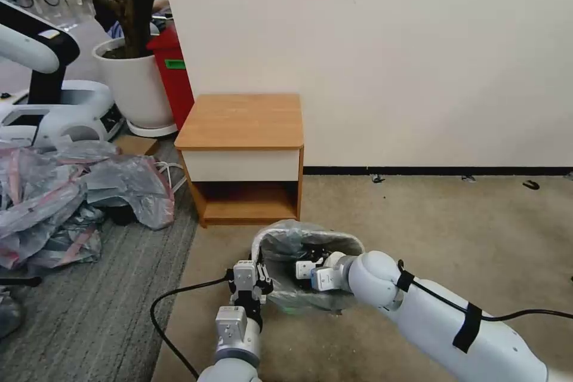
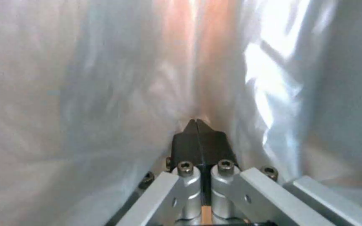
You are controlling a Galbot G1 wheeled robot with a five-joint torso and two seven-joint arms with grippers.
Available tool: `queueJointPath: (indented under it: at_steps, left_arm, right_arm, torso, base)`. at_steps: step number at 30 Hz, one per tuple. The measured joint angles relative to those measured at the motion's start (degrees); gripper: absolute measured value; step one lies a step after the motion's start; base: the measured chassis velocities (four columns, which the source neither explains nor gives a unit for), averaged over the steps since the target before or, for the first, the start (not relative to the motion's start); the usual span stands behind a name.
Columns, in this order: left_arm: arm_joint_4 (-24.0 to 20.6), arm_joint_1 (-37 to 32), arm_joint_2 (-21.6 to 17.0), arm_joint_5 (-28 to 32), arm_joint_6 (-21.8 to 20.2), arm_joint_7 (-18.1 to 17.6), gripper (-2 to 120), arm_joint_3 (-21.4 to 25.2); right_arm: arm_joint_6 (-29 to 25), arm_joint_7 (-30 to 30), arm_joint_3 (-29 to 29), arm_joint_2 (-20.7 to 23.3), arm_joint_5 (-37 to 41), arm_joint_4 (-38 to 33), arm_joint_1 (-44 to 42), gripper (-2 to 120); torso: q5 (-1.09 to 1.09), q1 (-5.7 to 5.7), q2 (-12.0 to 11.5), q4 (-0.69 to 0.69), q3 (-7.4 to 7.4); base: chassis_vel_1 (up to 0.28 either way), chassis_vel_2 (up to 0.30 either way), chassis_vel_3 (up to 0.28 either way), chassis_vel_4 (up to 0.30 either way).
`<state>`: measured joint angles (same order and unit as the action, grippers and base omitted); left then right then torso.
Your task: Pick up the garbage bag from the table and place it over the trash can.
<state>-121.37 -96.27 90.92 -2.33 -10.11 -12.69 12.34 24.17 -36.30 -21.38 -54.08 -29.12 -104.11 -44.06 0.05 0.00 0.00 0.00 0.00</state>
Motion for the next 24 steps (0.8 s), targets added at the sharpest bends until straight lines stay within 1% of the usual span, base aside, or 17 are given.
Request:
queueJointPath:
  at_steps: [5,10,24]
  left_arm:
    - [0.6,0.5,-0.1,0.6,0.0,-0.3,3,1.4]
    - [0.9,0.5,-0.1,0.7,0.0,-0.4,3,1.8]
    - [3.2,2.4,-1.6,3.5,0.0,-1.4,3,3.8]
  right_arm:
    - [0.4,0.6,0.0,0.7,2.6,-3.4,0.0,0]
    - [0.5,1.1,0.0,1.1,3.1,-4.2,0.0,0]
    - [0.4,1.5,1.2,5.6,8.1,-7.1,1.2,0]
  torso:
    - [0.00,0.00,0.0,0.00,0.00]
    - [0.01,0.00,0.0,0.00,0.00]
    - [-0.05,0.00,0.0,0.01,0.00]
  base:
    - [0.000,0.000,0.000,0.000]
    - [0.000,0.000,0.000,0.000]
    - [0.000,0.000,0.000,0.000]
